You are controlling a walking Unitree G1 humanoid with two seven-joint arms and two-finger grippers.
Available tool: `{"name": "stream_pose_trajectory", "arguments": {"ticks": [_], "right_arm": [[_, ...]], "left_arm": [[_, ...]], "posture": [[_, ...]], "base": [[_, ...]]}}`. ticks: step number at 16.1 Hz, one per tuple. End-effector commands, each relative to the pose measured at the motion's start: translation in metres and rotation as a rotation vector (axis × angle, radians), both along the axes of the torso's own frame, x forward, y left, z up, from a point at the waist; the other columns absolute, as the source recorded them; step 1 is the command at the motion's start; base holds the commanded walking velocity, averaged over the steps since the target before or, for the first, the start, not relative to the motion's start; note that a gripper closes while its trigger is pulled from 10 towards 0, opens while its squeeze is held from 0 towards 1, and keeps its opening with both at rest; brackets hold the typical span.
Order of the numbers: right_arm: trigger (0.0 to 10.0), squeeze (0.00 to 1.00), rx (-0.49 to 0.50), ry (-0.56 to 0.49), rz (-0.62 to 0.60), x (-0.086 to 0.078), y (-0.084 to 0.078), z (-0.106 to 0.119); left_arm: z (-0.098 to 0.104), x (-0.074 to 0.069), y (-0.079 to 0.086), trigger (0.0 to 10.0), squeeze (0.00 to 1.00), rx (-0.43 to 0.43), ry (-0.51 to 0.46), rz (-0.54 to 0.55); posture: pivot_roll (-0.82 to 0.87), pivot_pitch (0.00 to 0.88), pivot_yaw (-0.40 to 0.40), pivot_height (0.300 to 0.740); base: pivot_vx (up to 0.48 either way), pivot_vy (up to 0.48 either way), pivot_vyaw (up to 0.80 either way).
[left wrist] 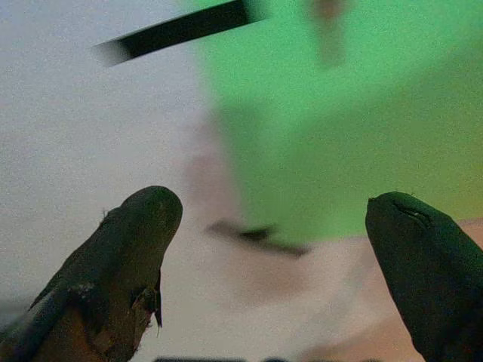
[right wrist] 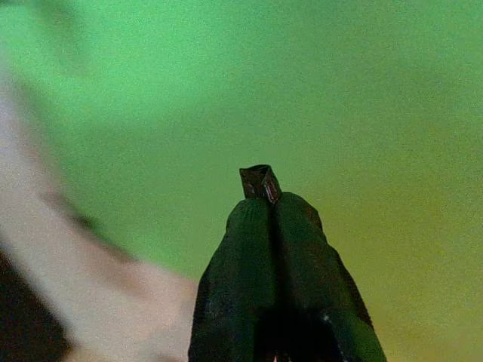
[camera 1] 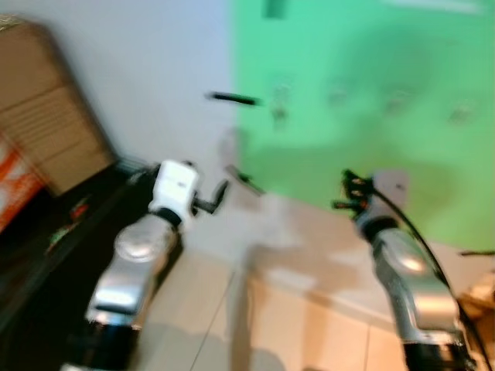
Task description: Hang keys on a hook
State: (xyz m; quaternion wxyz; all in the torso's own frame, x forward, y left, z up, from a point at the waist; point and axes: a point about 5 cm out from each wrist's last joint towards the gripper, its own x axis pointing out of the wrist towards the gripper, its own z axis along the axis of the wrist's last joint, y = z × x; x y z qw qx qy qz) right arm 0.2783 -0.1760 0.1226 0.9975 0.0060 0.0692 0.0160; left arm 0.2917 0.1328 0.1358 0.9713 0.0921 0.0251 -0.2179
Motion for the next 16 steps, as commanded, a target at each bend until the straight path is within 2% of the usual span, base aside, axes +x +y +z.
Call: {"name": "stream_pose_trajectory", "arguments": {"ticks": [1, 3, 5, 7, 11, 14, 16], "right_arm": [[10.0, 0.00, 0.011, -0.043, 0.012, 0.001, 0.006, 0.009], [10.0, 0.00, 0.015, -0.059, 0.018, 0.000, 0.006, 0.011], [10.0, 0.00, 0.033, -0.088, 0.111, -0.003, 0.013, 0.015], [10.0, 0.00, 0.092, -0.103, 0.234, -0.005, 0.021, 0.019], [10.0, 0.00, 0.114, -0.122, 0.403, -0.005, 0.032, 0.027], [10.0, 0.00, 0.162, -0.124, 0.484, 0.001, 0.041, 0.034], [10.0, 0.00, 0.262, -0.159, 0.539, 0.010, 0.052, 0.046]], "left_arm": [[0.003, 0.003, 0.007, 10.0, 0.00, 0.018, -0.002, 0.010], [0.003, 0.003, 0.006, 10.0, 0.00, 0.020, -0.002, -0.005], [0.003, 0.003, 0.003, 10.0, 0.00, 0.026, -0.006, -0.025], [0.004, 0.001, 0.004, 10.0, 0.00, 0.013, -0.017, -0.027], [0.005, -0.002, 0.008, 10.0, 0.00, 0.010, -0.023, -0.038], [0.007, -0.005, 0.011, 10.0, 0.00, 0.019, -0.023, -0.056], [0.010, -0.007, 0.013, 10.0, 0.00, 0.017, -0.024, -0.096]], "posture": [[-0.06, 0.000, 0.101, 0.740], [-0.07, 0.000, 0.107, 0.740], [-0.06, 0.000, 0.102, 0.740], [-0.05, 0.000, 0.095, 0.740], [-0.03, 0.000, 0.072, 0.740], [-0.02, 0.000, 0.061, 0.740], [-0.01, 0.000, 0.061, 0.740]], "base": [[0.322, 0.000, -0.80], [0.328, 0.000, -0.80], [0.139, 0.000, 0.00], [0.000, 0.000, 0.00], [0.000, 0.000, 0.00], [0.000, 0.000, 0.00], [0.000, 0.000, 0.00]]}}
